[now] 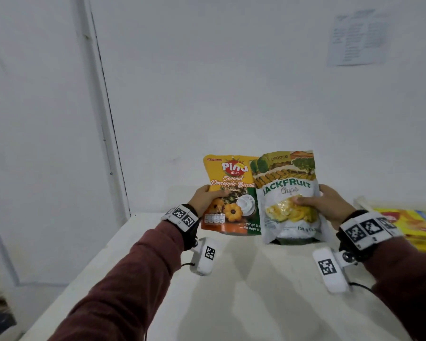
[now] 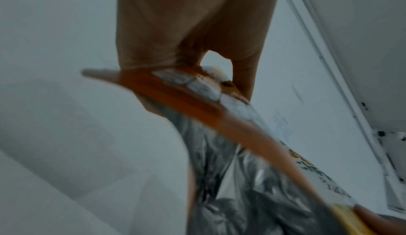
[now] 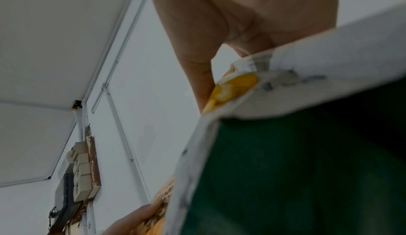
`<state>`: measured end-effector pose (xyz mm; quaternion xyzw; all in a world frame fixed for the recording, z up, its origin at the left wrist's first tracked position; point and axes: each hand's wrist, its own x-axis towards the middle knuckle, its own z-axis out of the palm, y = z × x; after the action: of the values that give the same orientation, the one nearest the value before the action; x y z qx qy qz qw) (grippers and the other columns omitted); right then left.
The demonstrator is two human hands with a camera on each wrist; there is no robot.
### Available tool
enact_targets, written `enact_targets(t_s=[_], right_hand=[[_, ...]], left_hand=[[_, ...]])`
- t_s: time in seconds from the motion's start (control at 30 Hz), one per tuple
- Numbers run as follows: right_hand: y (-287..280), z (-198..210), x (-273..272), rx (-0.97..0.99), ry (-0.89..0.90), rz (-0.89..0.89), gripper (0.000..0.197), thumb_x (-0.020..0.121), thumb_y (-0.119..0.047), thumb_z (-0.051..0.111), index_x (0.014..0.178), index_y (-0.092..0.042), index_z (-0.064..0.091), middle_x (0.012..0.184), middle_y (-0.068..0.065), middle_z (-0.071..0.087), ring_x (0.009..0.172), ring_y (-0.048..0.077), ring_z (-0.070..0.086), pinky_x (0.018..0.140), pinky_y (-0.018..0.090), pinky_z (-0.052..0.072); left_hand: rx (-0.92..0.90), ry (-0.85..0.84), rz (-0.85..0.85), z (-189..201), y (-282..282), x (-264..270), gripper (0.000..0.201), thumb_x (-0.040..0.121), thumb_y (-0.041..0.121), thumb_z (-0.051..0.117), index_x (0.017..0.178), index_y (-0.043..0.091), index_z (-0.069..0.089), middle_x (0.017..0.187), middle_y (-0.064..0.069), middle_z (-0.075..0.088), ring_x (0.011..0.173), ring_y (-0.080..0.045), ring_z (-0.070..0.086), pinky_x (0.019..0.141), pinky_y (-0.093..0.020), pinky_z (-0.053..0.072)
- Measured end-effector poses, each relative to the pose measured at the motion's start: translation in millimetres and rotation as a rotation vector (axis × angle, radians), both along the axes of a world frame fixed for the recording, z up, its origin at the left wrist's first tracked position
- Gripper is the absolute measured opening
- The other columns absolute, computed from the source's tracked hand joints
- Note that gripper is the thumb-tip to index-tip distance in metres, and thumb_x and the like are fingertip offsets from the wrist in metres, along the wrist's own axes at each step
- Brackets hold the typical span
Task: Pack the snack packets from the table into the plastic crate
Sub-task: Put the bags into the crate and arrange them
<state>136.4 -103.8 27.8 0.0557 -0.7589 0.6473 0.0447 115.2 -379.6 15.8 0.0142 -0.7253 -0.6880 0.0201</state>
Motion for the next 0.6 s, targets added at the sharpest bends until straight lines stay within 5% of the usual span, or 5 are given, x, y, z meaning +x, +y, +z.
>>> enact_targets(t_s=[0.13,0.23,0.27,0.4,0.6], right_hand=[[40.7,22.9,13.1,0.154,-0.005,0.033,0.035,0.064,-0.014,0.081,0.095,-0.008,0.065,0.109,0.019,0.067,0.099,0.032,0.064,0.093,0.049,0.049],[72.0,32.5,19.6,0.235,0.006,0.026,0.091,0.024,-0.048,0.090,0.097,-0.001,0.066,0.100,0.018,0.070,0.094,0.033,0.066,0.089,0.049,0.052],[88.6,36.3,26.3,0.230,-0.002,0.035,0.098,0.020,-0.050,0.090,0.099,0.003,0.066,0.100,0.020,0.070,0.094,0.035,0.066,0.088,0.050,0.052],[149.7,56.6,59.8,0.251,-0.026,0.022,0.032,0.076,-0.003,0.071,0.104,0.009,0.060,0.111,0.027,0.063,0.096,0.038,0.064,0.089,0.052,0.050],[237.5,63.0,82.6,0.264,-0.023,-0.002,0.051,0.080,0.003,0.065,0.124,-0.003,0.039,0.110,0.013,0.059,0.091,0.030,0.060,0.066,0.030,0.058]], left_hand=[[-0.011,0.028,0.005,13.8,44.5,13.5,0.034,0.077,0.013,0.072,0.105,0.006,0.054,0.111,-0.022,0.064,0.085,-0.032,0.063,0.090,-0.049,0.051],[0.002,0.069,0.022,22.6,75.4,19.8,0.034,0.078,0.011,0.071,0.105,0.009,0.050,0.111,-0.020,0.063,0.086,-0.031,0.063,0.086,-0.045,0.053],[0.011,0.080,0.024,25.5,93.1,26.0,0.039,0.079,0.010,0.071,0.111,0.008,0.049,0.112,-0.020,0.063,0.086,-0.030,0.063,0.086,-0.044,0.053],[0.085,0.097,0.013,30.8,162.9,46.9,0.055,0.080,0.010,0.070,0.127,0.005,0.042,0.119,-0.020,0.061,0.092,-0.031,0.062,0.088,-0.045,0.052],[0.136,0.095,0.024,30.0,247.9,73.7,0.070,0.078,0.009,0.071,0.137,0.010,0.033,0.123,-0.016,0.060,0.109,-0.035,0.061,0.095,-0.049,0.048]])
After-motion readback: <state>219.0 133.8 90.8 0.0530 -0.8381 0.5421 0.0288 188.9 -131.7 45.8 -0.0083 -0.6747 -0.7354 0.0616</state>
